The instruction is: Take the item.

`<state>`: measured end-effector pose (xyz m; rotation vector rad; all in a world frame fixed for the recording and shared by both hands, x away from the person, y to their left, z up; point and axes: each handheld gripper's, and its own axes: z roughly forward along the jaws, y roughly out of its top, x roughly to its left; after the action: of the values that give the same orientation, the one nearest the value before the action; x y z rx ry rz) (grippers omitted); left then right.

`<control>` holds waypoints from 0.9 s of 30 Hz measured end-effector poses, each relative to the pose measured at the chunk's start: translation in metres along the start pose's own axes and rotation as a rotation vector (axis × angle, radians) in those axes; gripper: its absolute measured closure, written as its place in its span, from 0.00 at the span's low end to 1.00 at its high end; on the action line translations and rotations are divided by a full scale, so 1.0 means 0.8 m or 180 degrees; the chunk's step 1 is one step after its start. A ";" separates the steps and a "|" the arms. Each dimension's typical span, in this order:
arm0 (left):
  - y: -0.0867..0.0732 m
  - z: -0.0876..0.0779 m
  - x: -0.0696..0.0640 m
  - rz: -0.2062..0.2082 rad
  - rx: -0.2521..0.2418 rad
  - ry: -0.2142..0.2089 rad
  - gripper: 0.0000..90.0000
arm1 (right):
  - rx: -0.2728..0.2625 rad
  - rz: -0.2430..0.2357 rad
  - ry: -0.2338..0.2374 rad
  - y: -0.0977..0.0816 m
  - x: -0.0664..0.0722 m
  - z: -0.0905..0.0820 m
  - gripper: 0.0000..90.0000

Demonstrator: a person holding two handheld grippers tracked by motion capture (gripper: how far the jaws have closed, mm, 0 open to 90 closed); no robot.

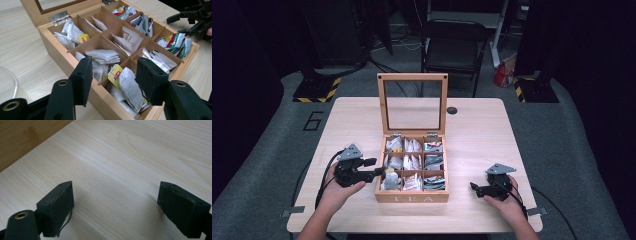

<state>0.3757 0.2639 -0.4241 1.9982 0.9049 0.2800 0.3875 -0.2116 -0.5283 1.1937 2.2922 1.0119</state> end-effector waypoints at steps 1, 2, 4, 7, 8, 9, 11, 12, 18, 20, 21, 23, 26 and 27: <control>0.000 0.001 0.000 0.0008 -0.0001 0.0014 0.54 | 0.0000 0.0000 0.0000 0.000 0.000 0.000 0.14; 0.001 0.002 -0.001 0.0027 0.0021 0.0021 0.55 | -0.0004 0.0001 0.0005 0.000 0.000 0.000 0.14; 0.001 0.005 -0.001 0.0067 0.0082 -0.0003 0.56 | -0.0005 0.0001 0.0006 0.000 0.000 0.000 0.14; 0.002 0.010 -0.003 0.0100 0.0123 0.0017 0.58 | 0.0001 0.0001 0.0001 0.000 0.000 0.000 0.14; 0.003 0.012 -0.004 0.0113 0.0147 0.0007 0.59 | -0.0003 0.0001 -0.0002 0.000 0.000 0.000 0.14; 0.003 0.014 -0.005 0.0108 0.0170 -0.0001 0.60 | -0.0005 0.0002 0.0004 0.000 0.000 0.000 0.14; 0.004 0.018 -0.007 0.0171 0.0219 0.0023 0.63 | 0.0001 0.0000 0.0001 0.000 0.000 0.000 0.14; 0.005 0.019 -0.008 0.0197 0.0245 0.0031 0.63 | -0.0003 0.0001 0.0007 0.000 0.000 0.000 0.14; 0.003 0.029 -0.011 0.0146 0.0279 -0.0037 0.67 | 0.0000 -0.0001 0.0002 0.000 0.000 0.000 0.14; 0.002 0.031 -0.011 0.0113 0.0258 -0.0042 0.68 | -0.0001 0.0001 0.0006 0.000 0.000 0.000 0.14; 0.001 0.032 -0.011 0.0121 0.0253 -0.0048 0.69 | -0.0004 0.0000 0.0006 0.000 0.000 0.000 0.14; 0.000 0.035 -0.011 0.0143 0.0279 -0.0037 0.71 | -0.0005 0.0002 0.0004 0.000 0.000 0.000 0.14; -0.003 0.038 -0.011 0.0139 0.0291 -0.0056 0.74 | -0.0001 0.0000 -0.0002 0.000 0.000 0.000 0.14; -0.003 0.039 -0.011 0.0118 0.0311 -0.0071 0.74 | -0.0005 0.0001 0.0004 0.000 0.000 0.000 0.14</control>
<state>0.3842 0.2389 -0.4426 2.1058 0.8833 0.2377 0.3876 -0.2116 -0.5284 1.1933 2.2919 1.0146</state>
